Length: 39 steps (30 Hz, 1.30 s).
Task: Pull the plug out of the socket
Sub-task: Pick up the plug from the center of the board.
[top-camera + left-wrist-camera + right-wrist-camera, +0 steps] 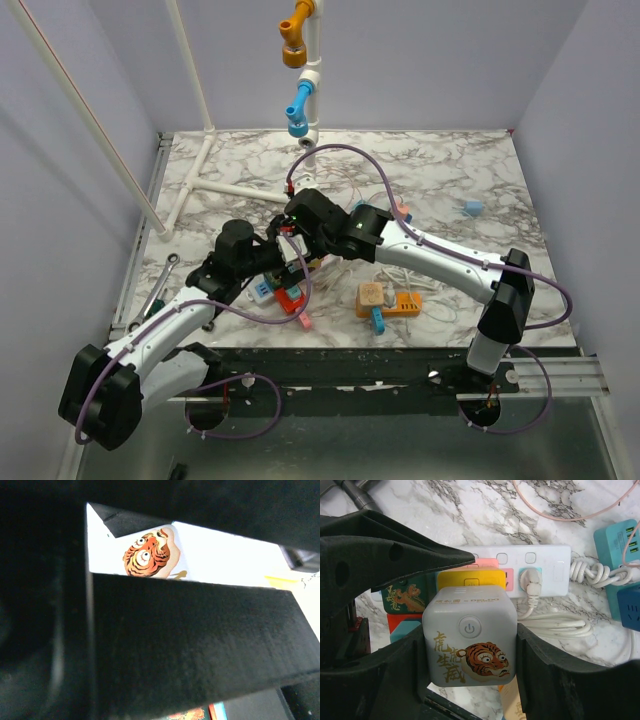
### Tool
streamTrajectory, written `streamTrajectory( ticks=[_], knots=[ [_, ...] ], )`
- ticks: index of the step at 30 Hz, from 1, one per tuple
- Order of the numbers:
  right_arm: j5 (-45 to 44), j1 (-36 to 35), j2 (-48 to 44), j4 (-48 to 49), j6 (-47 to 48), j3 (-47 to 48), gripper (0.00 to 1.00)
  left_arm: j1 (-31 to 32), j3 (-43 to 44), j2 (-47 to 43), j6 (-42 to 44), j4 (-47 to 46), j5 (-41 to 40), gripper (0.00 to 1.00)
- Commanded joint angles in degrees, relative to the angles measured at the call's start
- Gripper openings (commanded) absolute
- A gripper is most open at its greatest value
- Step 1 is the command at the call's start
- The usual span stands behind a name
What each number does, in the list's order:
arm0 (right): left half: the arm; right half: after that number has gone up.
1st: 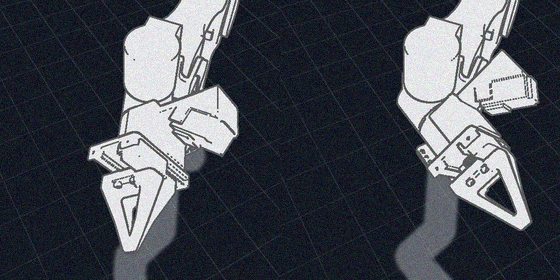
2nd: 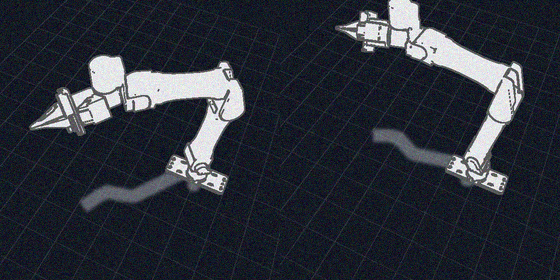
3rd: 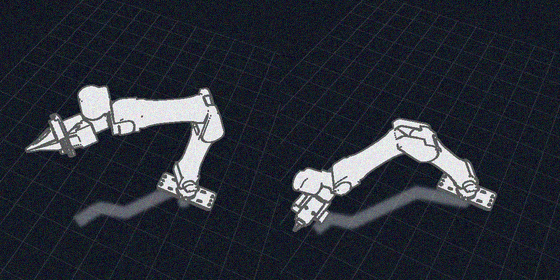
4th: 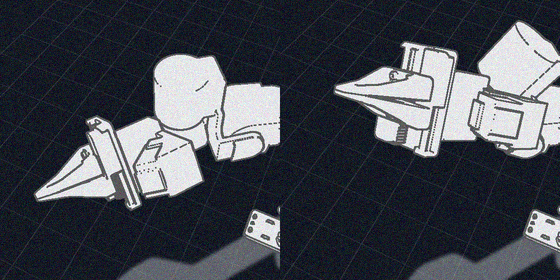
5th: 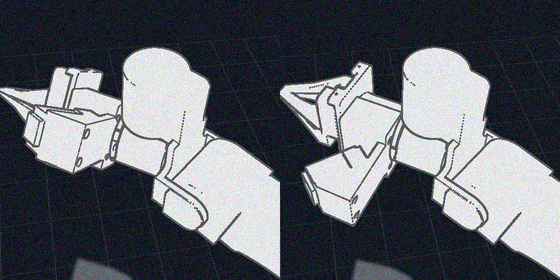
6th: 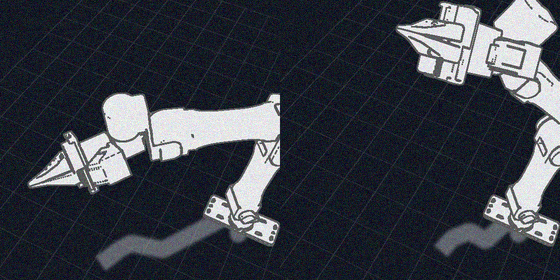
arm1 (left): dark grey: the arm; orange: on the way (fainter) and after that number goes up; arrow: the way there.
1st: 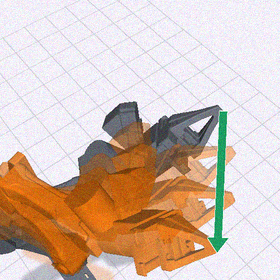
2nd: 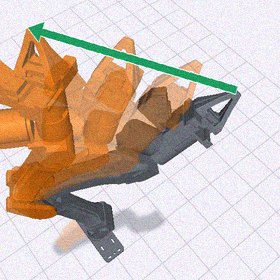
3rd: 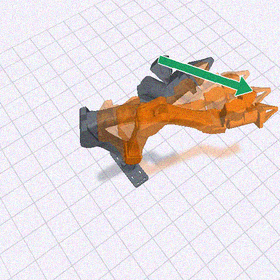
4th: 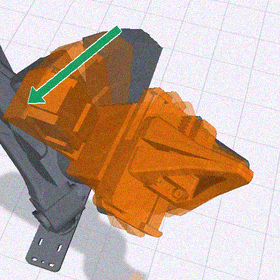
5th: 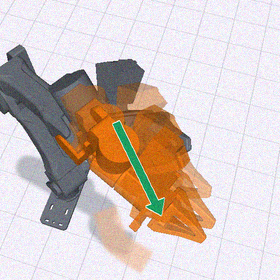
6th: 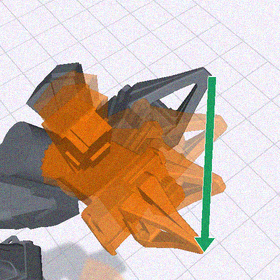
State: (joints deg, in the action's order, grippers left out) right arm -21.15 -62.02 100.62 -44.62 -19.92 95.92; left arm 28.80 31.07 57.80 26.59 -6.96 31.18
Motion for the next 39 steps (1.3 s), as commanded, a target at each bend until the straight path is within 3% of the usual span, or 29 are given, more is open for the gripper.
streamTrajectory(
  ticks=[1, 7, 13, 17, 20, 32, 39],
  knots=[
    [2.22, -1.31, -5.18, 6.22, 0.36, 1.63, 0.07, -0.24, 1.36, 1.87, -3.08, 6.53, -2.97, 0.99],
    [1.86, -1.31, -7.11, 6.29, 0.32, 1.73, 0.07, -0.08, 1.16, 2.84, 1.08, 9.48, -2.71, 0.81],
    [2.50, -1.38, -8.66, 6.62, 0.63, 1.99, 0.05, 0.03, -1.65, 1.46, 2.50, 9.92, -4.80, 0.80],
    [2.56, -1.27, -9.42, 6.98, 0.86, 1.75, 0.05, 0.03, -2.65, 1.11, 2.98, 9.55, -6.08, 0.83],
    [2.79, -1.40, -9.88, 7.29, 0.67, 0.51, 0.05, 0.03, -2.77, 0.42, 3.39, 10.18, -6.48, 0.98],
    [2.41, -1.35, -10.55, 8.16, 0.05, -2.53, 0.02, -0.41, 0.24, 0.03, 7.87, 14.87, -3.40, 0.98],
    [3.25, -1.33, -9.96, 8.32, 0.06, -3.23, 0.01, -0.41, -1.04, -1.67, 6.31, 9.76, -6.51, 0.96]
  ],
)
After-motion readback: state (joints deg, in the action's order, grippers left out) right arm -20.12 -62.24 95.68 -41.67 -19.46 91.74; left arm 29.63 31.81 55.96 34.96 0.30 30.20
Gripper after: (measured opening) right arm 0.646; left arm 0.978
